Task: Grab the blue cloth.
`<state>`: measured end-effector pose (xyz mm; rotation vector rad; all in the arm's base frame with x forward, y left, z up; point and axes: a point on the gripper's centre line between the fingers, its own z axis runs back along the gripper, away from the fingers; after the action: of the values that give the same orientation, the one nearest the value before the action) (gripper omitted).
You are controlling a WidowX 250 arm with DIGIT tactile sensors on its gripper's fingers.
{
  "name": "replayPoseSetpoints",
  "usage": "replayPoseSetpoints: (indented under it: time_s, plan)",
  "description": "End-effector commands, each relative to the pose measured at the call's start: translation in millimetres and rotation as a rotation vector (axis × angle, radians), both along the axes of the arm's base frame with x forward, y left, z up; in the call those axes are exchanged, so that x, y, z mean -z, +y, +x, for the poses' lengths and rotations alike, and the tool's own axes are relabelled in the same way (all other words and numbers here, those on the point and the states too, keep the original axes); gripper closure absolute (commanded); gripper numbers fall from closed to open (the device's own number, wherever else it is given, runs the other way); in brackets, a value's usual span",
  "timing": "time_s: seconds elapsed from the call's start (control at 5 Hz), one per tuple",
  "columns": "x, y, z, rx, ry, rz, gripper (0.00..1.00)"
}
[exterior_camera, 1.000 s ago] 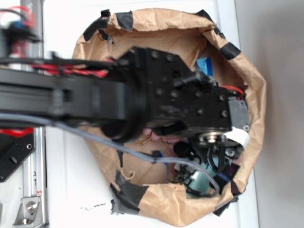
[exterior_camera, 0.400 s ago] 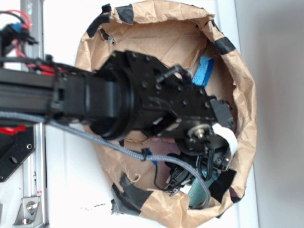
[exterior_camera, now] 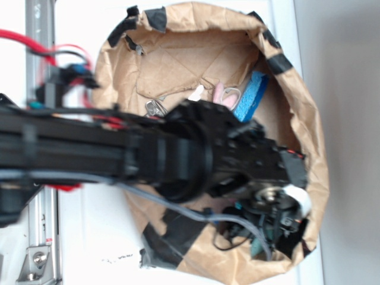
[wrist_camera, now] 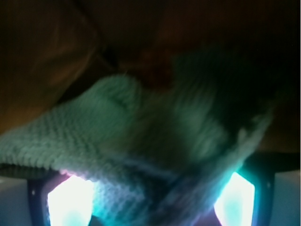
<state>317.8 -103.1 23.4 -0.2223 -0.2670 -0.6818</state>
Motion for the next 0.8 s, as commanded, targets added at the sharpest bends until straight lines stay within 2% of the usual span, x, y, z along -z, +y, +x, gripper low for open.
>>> replayPoseSetpoints:
  time_s: [0.0,0.2,0.4,0.6]
  plan:
    - [-9.2,-2.5,-0.6,-0.041,-0.051,0.015,1.00]
    - [-20.4,15.6,-2.2,-0.090,-0.065,0.009,1.00]
    - [-45.9,36.6,-17.6,-0.204,-0.082,0.033,1.00]
    - [-82.8,60.0,-44.0,-0.417,-0.082,0.057,1.00]
